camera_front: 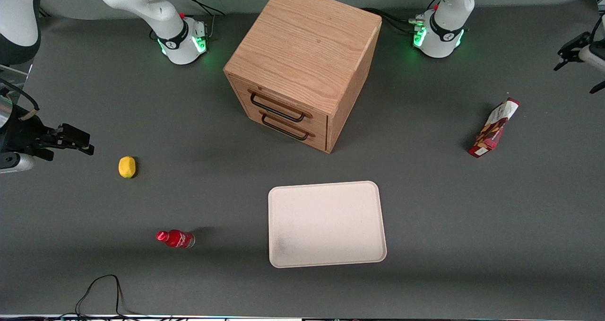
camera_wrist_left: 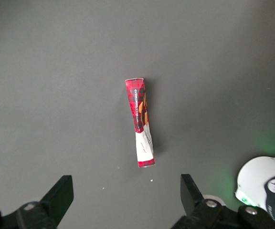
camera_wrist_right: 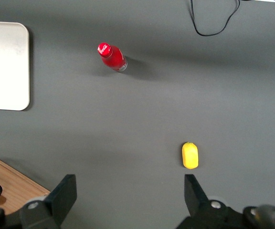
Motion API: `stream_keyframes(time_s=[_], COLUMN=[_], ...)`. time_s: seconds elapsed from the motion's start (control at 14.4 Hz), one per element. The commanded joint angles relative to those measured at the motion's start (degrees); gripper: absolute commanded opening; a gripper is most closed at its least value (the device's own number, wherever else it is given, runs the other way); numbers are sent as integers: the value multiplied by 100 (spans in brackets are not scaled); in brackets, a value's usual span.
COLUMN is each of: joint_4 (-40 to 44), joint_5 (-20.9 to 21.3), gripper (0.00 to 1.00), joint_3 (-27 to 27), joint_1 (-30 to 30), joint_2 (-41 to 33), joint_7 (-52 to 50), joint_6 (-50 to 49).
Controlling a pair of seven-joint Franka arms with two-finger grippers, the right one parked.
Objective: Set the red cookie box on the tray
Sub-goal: 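Move the open left gripper down over the red tartan shortbread box, then close the left gripper on the box end and lift it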
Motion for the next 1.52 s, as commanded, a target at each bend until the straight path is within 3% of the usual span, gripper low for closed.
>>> stream_keyframes(time_s=[0.0,0.76,1.46], joint_4=[-644,-2104,-2333], joint_5=[-1,-1,-1], gripper=[100,100,100], joint_3=[-52,-52,-52], joint_1=[83,153,250], joint_2=[23,1236,2317], joint_7=[146,199,321], joint_6=[684,3444,4868])
